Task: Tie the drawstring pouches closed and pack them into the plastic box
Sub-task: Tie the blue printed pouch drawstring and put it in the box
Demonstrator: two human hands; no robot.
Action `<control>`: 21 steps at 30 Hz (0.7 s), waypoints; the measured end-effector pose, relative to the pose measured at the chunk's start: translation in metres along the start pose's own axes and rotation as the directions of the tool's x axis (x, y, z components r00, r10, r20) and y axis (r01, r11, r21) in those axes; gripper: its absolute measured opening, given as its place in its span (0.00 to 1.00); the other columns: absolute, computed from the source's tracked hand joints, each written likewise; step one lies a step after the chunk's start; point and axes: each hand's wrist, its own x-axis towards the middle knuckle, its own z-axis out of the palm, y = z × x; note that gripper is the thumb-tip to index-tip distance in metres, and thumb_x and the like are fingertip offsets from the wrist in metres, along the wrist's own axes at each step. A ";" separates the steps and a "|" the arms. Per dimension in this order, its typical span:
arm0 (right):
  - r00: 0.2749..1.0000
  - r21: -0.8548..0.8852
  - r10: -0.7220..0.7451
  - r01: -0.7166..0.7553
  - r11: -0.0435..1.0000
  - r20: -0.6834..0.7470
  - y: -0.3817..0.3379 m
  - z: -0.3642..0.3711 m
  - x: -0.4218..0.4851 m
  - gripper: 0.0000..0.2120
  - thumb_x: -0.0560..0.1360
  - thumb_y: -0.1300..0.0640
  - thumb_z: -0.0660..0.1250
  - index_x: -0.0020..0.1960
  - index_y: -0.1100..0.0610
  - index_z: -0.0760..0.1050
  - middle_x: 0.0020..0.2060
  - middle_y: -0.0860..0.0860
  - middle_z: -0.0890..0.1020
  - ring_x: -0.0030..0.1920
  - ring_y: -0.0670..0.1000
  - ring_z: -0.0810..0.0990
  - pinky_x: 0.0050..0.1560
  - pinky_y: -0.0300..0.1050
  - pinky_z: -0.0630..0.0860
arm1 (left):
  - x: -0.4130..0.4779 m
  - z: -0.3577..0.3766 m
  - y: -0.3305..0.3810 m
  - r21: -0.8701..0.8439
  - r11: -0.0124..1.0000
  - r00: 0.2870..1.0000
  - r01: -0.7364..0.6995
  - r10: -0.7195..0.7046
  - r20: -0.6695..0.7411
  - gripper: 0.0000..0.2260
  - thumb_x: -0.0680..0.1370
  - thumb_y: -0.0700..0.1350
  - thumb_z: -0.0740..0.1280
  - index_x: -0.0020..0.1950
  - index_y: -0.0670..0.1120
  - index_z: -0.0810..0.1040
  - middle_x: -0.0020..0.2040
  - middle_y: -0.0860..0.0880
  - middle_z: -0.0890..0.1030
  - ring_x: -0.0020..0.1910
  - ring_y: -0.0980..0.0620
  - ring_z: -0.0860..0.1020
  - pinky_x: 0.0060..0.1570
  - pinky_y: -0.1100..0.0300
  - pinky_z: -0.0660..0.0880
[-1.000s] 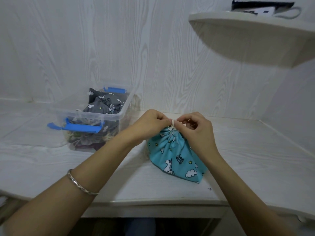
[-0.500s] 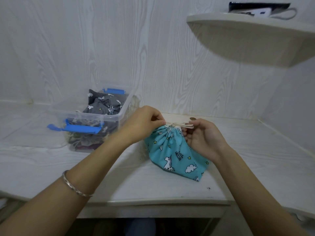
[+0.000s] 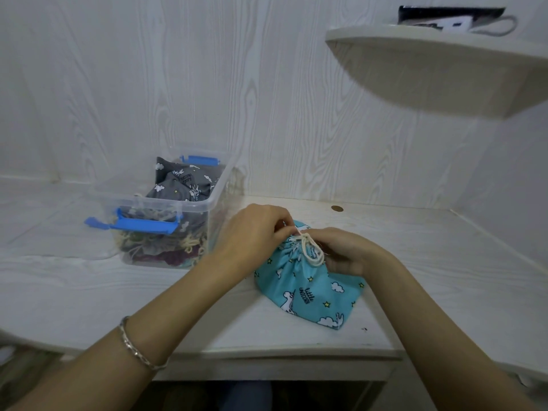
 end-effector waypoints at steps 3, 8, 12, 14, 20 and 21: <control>0.999 0.055 -0.044 0.042 0.998 0.031 -0.004 0.001 -0.002 0.27 0.68 0.55 0.76 0.62 0.68 0.75 0.51 0.61 0.80 0.45 0.55 0.80 0.48 0.48 0.81 | -0.003 -0.001 0.001 -0.049 0.998 1.000 0.025 -0.024 0.012 0.06 0.75 0.53 0.69 0.48 0.53 0.83 0.42 0.56 0.83 0.41 0.59 0.79 0.46 0.59 0.79; 0.972 0.123 -0.203 0.218 0.968 -0.119 -0.010 0.004 -0.007 0.09 0.72 0.68 0.70 0.52 0.63 0.78 0.37 0.56 0.83 0.34 0.48 0.82 0.32 0.39 0.79 | -0.006 0.002 -0.002 -0.217 0.971 0.994 0.096 -0.103 -0.023 0.06 0.75 0.52 0.69 0.46 0.53 0.84 0.39 0.57 0.83 0.40 0.62 0.80 0.44 0.58 0.80; 0.949 -0.015 -0.283 0.284 0.959 -0.140 -0.011 0.012 -0.009 0.06 0.73 0.69 0.70 0.45 0.60 0.77 0.33 0.54 0.82 0.30 0.47 0.79 0.29 0.36 0.75 | -0.004 0.002 -0.001 -0.307 0.950 0.988 0.060 -0.101 -0.119 0.05 0.74 0.50 0.72 0.49 0.53 0.83 0.41 0.60 0.82 0.42 0.66 0.78 0.45 0.70 0.76; 0.938 -0.045 -0.321 0.318 0.947 -0.131 -0.013 0.016 -0.010 0.09 0.72 0.72 0.69 0.42 0.59 0.76 0.33 0.55 0.81 0.31 0.48 0.78 0.31 0.37 0.75 | -0.001 0.002 0.002 -0.351 0.936 0.994 0.036 -0.070 -0.083 0.06 0.74 0.50 0.72 0.50 0.53 0.83 0.43 0.61 0.81 0.44 0.67 0.77 0.45 0.74 0.72; 0.901 -0.123 -0.419 0.406 0.906 -0.113 -0.013 0.017 -0.018 0.13 0.68 0.78 0.67 0.42 0.61 0.77 0.36 0.58 0.83 0.37 0.53 0.82 0.44 0.43 0.80 | 0.009 0.000 -0.001 -0.596 0.754 0.961 0.276 -0.213 0.176 0.12 0.71 0.44 0.76 0.52 0.49 0.80 0.43 0.50 0.85 0.43 0.54 0.84 0.49 0.57 0.80; 0.889 -0.163 -0.442 0.421 0.892 -0.121 -0.012 0.018 -0.019 0.12 0.68 0.77 0.68 0.43 0.61 0.77 0.38 0.59 0.83 0.39 0.54 0.82 0.46 0.43 0.80 | 0.009 -0.002 -0.002 -0.597 0.738 0.949 0.314 -0.235 0.208 0.13 0.70 0.43 0.76 0.53 0.47 0.80 0.42 0.49 0.85 0.41 0.54 0.84 0.46 0.58 0.80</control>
